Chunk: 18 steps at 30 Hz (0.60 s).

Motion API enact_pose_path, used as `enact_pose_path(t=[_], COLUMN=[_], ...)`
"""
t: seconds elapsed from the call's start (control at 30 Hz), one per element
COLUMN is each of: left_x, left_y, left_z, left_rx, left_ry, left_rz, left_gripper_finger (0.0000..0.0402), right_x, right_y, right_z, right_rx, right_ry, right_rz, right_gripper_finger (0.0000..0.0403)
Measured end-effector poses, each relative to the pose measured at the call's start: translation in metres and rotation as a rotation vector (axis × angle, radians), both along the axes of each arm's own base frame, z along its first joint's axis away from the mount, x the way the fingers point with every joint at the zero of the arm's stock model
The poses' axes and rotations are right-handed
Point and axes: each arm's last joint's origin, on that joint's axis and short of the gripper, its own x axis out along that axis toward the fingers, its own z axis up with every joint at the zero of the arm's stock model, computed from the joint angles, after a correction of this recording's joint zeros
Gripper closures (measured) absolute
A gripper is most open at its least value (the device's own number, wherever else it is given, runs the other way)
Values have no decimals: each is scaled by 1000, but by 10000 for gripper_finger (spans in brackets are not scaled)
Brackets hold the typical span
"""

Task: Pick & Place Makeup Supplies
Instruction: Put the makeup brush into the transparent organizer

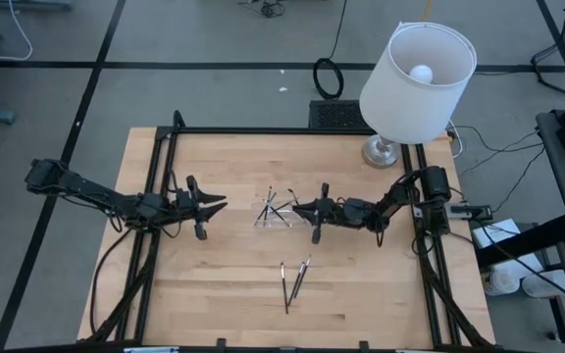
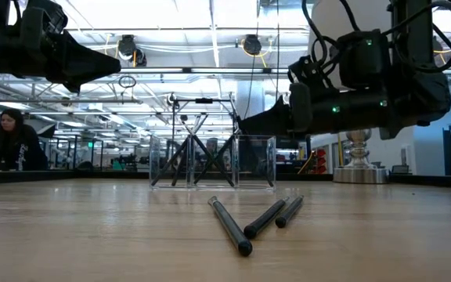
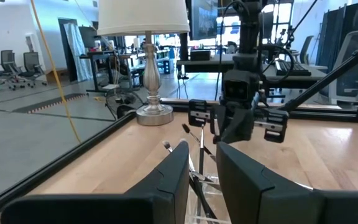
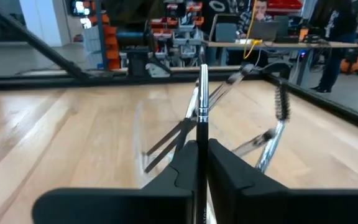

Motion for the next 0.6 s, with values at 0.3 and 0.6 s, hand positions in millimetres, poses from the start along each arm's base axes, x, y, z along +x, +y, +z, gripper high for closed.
enact_pose_path(t=[0.3, 0.6], left_x=[0, 0], left_y=[0, 0], left_z=[0, 0], left_rx=[0, 1], left_ry=[0, 2], left_rz=[0, 0], left_gripper_finger=[311, 311], right_x=[0, 0], right_y=[-1, 5], right_z=[0, 19], right_rx=[-1, -88], right_ry=[4, -67], right_rz=[-2, 72], right_gripper_finger=[362, 335])
